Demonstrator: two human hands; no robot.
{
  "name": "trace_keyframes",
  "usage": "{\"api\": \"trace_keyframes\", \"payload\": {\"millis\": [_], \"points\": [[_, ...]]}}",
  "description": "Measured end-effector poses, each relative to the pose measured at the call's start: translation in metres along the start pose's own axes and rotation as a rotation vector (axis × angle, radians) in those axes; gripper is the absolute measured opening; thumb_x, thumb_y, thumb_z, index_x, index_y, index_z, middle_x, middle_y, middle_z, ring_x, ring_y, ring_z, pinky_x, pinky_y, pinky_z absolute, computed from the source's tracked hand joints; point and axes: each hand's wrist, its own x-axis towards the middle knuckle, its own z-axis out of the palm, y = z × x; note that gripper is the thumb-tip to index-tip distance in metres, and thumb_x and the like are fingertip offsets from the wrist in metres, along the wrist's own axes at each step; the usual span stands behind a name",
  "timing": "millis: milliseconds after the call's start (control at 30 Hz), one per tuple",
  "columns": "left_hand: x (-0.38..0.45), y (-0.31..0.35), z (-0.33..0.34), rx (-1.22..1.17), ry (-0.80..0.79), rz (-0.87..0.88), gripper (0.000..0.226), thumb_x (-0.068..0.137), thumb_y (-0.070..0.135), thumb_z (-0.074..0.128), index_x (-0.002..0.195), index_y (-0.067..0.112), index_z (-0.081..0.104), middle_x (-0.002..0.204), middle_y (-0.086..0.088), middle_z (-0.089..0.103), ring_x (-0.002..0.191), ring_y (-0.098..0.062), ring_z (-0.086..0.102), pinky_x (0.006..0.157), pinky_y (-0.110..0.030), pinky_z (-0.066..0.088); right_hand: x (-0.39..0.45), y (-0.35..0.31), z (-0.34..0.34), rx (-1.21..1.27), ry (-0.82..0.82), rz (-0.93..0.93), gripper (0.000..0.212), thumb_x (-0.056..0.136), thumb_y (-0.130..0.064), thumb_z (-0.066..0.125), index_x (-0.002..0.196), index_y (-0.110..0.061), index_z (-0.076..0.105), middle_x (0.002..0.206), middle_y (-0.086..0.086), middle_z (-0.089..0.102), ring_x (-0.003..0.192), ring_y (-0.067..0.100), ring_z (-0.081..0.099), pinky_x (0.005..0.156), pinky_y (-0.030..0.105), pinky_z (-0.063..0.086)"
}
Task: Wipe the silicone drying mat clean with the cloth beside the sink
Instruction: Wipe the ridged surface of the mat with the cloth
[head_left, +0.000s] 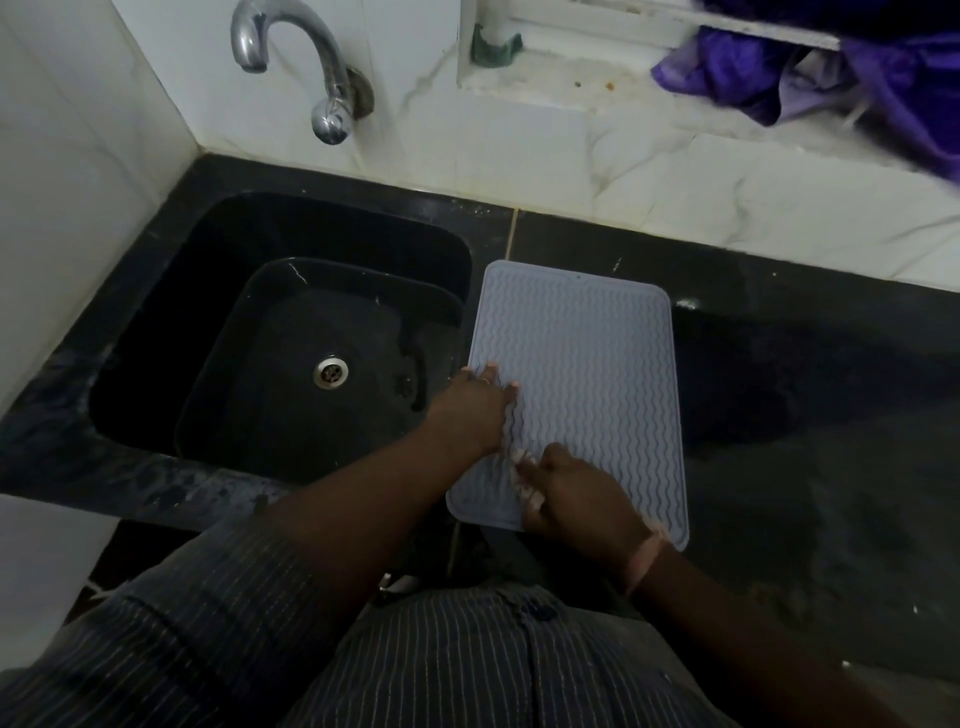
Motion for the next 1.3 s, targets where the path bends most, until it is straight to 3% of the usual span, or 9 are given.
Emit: {"api": "trace_keyframes", "payload": {"millis": [133, 233, 333, 467, 600, 933, 1100, 1167, 1300], "points": [[0.001, 0.0, -0.001, 0.009, -0.038, -0.007, 0.092, 0.092, 0.044, 0.07, 0.163, 0.03, 0.011, 0.17, -0.013, 0.0, 0.153, -0.045, 0.01, 0.122, -0.055, 0.024, -0.006, 0.009, -0.016, 0.141, -0.186, 0.004, 0.036, 0.091, -0.053, 0.056, 0.108, -0.027, 0.075, 0.095, 0.001, 0.063, 0.079, 0.016, 0.061, 0.07, 0.038, 0.056], [-0.001, 0.003, -0.008, 0.008, -0.042, -0.009, 0.091, 0.092, 0.039, 0.071, 0.163, 0.03, 0.014, 0.17, -0.012, 0.0, 0.153, -0.045, 0.01, 0.122, -0.054, 0.025, 0.031, 0.022, -0.04, 0.227, 0.008, 0.085, 0.03, 0.089, -0.059, 0.05, 0.08, -0.035, 0.067, 0.078, -0.004, 0.061, 0.073, 0.011, 0.057, 0.067, 0.042, 0.054], [-0.005, 0.005, -0.009, 0.002, -0.023, -0.011, 0.092, 0.091, 0.039, 0.073, 0.162, 0.031, 0.015, 0.17, -0.01, 0.001, 0.153, -0.043, 0.011, 0.119, -0.054, 0.028, 0.075, 0.029, -0.052, 0.201, 0.158, 0.204, 0.033, 0.091, -0.054, 0.049, 0.1, -0.032, 0.071, 0.091, 0.004, 0.058, 0.077, 0.021, 0.062, 0.071, 0.041, 0.055], [-0.007, 0.006, -0.009, 0.025, -0.035, -0.027, 0.095, 0.091, 0.046, 0.07, 0.163, 0.033, 0.009, 0.171, -0.008, -0.001, 0.154, -0.04, 0.009, 0.119, -0.055, 0.028, 0.092, 0.023, -0.037, 0.022, 0.097, 0.284, 0.042, 0.099, -0.042, 0.052, 0.134, -0.02, 0.063, 0.114, 0.014, 0.056, 0.091, 0.035, 0.065, 0.076, 0.04, 0.054], [-0.006, 0.007, -0.01, 0.023, -0.045, -0.032, 0.09, 0.094, 0.045, 0.066, 0.163, 0.031, 0.01, 0.171, -0.009, -0.002, 0.154, -0.041, 0.008, 0.121, -0.054, 0.027, 0.053, 0.001, -0.026, 0.097, 0.085, 0.255, 0.038, 0.1, -0.042, 0.048, 0.124, -0.017, 0.062, 0.101, 0.011, 0.057, 0.08, 0.032, 0.064, 0.067, 0.038, 0.053], [-0.002, 0.007, -0.009, 0.047, -0.106, -0.026, 0.095, 0.094, 0.041, 0.069, 0.163, 0.028, 0.006, 0.17, -0.013, -0.006, 0.153, -0.045, 0.004, 0.122, -0.058, 0.023, -0.001, -0.016, -0.051, 0.563, -0.48, 0.291, 0.027, 0.089, -0.026, 0.071, 0.077, -0.002, 0.076, 0.078, 0.01, 0.075, 0.068, 0.014, 0.067, 0.065, 0.029, 0.055], [-0.001, 0.01, -0.011, 0.043, -0.111, -0.05, 0.092, 0.096, 0.04, 0.065, 0.163, 0.027, 0.005, 0.17, -0.012, -0.007, 0.153, -0.045, 0.004, 0.121, -0.057, 0.024, 0.037, 0.003, -0.075, 0.56, -0.09, 0.362, 0.029, 0.09, -0.036, 0.068, 0.073, -0.015, 0.076, 0.07, 0.003, 0.073, 0.067, 0.018, 0.07, 0.069, 0.038, 0.06], [-0.002, 0.01, -0.01, 0.04, -0.103, -0.045, 0.091, 0.095, 0.04, 0.066, 0.163, 0.027, 0.006, 0.17, -0.012, -0.006, 0.153, -0.045, 0.005, 0.121, -0.057, 0.025, 0.045, 0.002, -0.059, 0.284, 0.053, 0.322, 0.031, 0.091, -0.044, 0.058, 0.084, -0.018, 0.074, 0.079, 0.004, 0.067, 0.069, 0.021, 0.067, 0.064, 0.039, 0.057], [-0.001, 0.009, -0.009, 0.049, -0.092, -0.043, 0.089, 0.097, 0.042, 0.063, 0.163, 0.028, 0.006, 0.17, -0.011, -0.007, 0.154, -0.043, 0.005, 0.121, -0.057, 0.023, 0.035, -0.011, -0.025, 0.033, -0.025, 0.321, 0.044, 0.095, -0.038, 0.056, 0.13, -0.012, 0.059, 0.108, 0.014, 0.057, 0.084, 0.033, 0.065, 0.065, 0.037, 0.051]]}}
